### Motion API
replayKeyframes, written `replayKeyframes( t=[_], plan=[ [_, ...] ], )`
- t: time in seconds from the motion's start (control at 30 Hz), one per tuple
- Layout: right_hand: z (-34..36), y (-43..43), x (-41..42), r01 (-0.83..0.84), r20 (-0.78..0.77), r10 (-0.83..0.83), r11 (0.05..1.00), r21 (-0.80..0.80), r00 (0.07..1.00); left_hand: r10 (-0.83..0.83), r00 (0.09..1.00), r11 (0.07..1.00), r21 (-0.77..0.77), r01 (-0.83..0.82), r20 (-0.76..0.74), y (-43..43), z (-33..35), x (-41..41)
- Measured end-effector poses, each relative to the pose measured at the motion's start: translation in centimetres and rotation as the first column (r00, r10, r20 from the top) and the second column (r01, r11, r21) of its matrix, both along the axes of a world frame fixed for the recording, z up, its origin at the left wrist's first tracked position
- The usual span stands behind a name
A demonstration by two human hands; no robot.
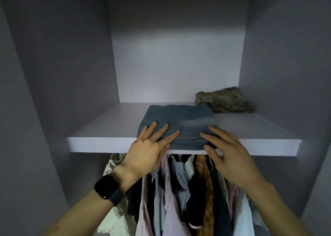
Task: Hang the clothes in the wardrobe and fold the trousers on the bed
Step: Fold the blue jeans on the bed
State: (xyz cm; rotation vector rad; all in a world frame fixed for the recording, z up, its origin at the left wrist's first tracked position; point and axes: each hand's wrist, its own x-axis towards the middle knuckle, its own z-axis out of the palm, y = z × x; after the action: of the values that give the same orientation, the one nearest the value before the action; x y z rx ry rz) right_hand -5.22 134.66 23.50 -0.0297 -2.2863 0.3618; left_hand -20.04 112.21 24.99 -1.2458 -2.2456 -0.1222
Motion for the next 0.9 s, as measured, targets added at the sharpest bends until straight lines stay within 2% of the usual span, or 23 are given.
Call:
replayKeyframes(
  t=[0.07,0.13,0.3,0.37,0.4,0.47,0.53,0.6,0.73,0.9],
  plan=[
    [-2.1,-0.5,-0.4,0.026,-0.141,-0.023,0.999,0.026,0.990,-0.016,0.999,0.998,0.055,0.019,-0.050,-0.2,-1.2,0.3],
    [-4.4,-0.9,-0.5,0.041,-0.174,-0.035,0.999,0.033,0.984,0.007,0.999,0.998,0.066,-0.003,-0.054,-0.4,-2.8,0.8],
    [-5.1,-0.4,-0.9,0.068,-0.123,-0.056,0.993,0.096,0.991,0.028,0.992,0.997,0.076,-0.018,-0.126,-0.7,-3.4,1.0],
    [-4.2,-0.2,-1.8,0.053,-0.111,-0.037,0.988,0.143,0.993,0.043,0.998,0.996,0.077,-0.039,-0.054,-1.2,-2.1,0.1],
    [-3.2,0.0,-2.5,0.032,-0.077,-0.021,0.988,0.151,0.997,0.066,0.998,0.996,0.057,-0.066,0.009,-1.3,-1.1,-0.8],
    [-1.0,0.2,-4.3,0.002,0.114,-0.013,0.995,0.102,0.993,0.099,0.989,0.995,0.013,-0.101,0.108,-0.9,0.6,-3.1],
    [0.9,0.6,-6.8,0.005,0.320,-0.024,0.998,0.062,0.947,0.123,0.980,0.992,-0.058,-0.115,0.159,0.1,1.6,-5.5],
    [1.9,0.9,-9.4,0.015,0.456,-0.028,0.999,0.031,0.890,0.167,0.968,0.981,-0.127,-0.145,0.186,1.4,2.0,-8.0],
    [2.7,1.4,-13.9,0.058,0.586,-0.063,0.998,0.028,0.808,0.213,0.933,0.966,-0.208,-0.155,0.292,3.1,1.8,-12.5],
    [3.8,2.8,-18.5,0.145,0.684,-0.130,0.989,0.036,0.717,0.244,0.917,0.939,-0.312,-0.143,0.314,6.2,2.5,-17.0]
  ],
)
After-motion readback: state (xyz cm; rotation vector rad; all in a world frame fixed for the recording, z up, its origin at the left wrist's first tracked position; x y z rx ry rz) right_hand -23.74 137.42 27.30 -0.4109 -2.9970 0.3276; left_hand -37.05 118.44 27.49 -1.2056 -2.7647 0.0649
